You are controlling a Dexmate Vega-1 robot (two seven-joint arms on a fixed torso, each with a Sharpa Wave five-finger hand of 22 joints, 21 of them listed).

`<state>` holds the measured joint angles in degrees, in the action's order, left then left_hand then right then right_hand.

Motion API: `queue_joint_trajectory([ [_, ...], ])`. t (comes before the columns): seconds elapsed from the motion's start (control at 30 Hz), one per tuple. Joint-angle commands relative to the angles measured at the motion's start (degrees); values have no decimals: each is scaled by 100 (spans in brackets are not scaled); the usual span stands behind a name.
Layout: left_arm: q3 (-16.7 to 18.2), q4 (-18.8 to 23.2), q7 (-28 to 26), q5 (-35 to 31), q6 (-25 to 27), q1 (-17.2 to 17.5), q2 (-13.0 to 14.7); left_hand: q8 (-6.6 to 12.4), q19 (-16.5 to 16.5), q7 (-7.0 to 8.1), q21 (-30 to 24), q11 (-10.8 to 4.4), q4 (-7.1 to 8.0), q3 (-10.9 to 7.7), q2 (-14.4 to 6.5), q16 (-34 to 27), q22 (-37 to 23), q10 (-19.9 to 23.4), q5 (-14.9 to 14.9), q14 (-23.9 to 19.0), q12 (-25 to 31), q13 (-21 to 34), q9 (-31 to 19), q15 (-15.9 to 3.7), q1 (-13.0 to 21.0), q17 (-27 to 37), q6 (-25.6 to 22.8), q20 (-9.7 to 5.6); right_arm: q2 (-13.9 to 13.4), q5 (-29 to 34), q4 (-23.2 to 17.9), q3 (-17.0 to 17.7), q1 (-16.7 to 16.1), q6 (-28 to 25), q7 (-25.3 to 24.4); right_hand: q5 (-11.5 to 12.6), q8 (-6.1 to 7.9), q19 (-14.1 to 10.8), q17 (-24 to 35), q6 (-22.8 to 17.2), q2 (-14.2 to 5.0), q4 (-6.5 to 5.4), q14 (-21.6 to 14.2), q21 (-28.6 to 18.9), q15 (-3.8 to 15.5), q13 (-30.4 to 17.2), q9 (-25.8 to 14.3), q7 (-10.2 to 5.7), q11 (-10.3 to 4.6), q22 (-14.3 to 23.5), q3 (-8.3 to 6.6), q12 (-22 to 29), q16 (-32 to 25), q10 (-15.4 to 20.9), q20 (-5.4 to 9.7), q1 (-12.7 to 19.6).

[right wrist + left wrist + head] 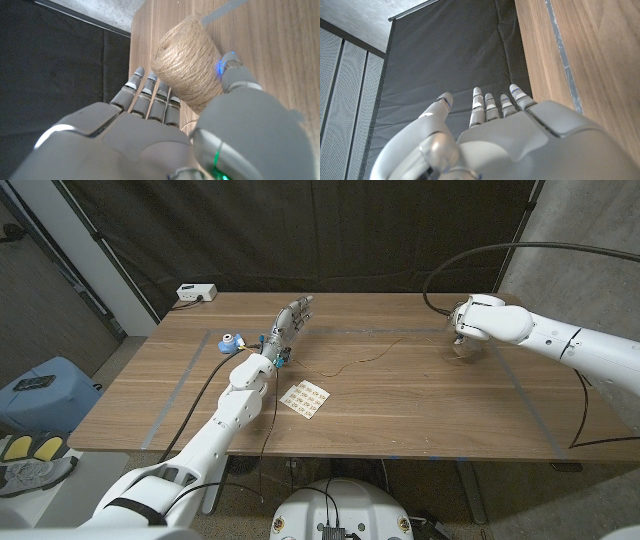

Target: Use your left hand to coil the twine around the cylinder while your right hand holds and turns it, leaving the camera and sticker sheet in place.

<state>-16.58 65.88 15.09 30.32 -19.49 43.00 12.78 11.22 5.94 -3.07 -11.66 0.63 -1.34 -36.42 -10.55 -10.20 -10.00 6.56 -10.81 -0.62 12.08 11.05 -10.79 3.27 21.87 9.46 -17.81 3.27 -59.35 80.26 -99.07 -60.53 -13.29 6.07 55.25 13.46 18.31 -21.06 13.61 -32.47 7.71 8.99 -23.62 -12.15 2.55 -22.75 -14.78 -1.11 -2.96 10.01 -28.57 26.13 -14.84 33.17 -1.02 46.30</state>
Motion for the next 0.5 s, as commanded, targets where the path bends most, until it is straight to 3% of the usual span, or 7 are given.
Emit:
queue_joint_trajectory([
  [0.03, -19, -63, 97, 22, -32, -65, -2, -19, 50, -11, 10, -18, -31, -1, -8, -2, -20, 56, -34, -51, 11, 12, -26, 12, 68, 17, -56, -17, -8, -12, -184, 115, -59, -150, -77, 44, 27, -67, 23, -76, 0, 7, -54, -8, 372, -26, -36, 9, 12, 10, -43, 67, -24, 64, 19, 65],
  [0.5, -38, -124, 192, 37, -53, -135, -3, -23, 51, -11, 10, -9, -37, -1, -7, -1, -20, 59, -35, -51, 10, 12, -26, 11, 72, 16, -53, -14, -13, 9, -337, 214, -90, -284, -145, 44, 45, -108, 45, -127, -14, 10, -148, -6, 390, -49, -48, 6, -17, 11, -93, 119, -34, 129, 27, 89],
])
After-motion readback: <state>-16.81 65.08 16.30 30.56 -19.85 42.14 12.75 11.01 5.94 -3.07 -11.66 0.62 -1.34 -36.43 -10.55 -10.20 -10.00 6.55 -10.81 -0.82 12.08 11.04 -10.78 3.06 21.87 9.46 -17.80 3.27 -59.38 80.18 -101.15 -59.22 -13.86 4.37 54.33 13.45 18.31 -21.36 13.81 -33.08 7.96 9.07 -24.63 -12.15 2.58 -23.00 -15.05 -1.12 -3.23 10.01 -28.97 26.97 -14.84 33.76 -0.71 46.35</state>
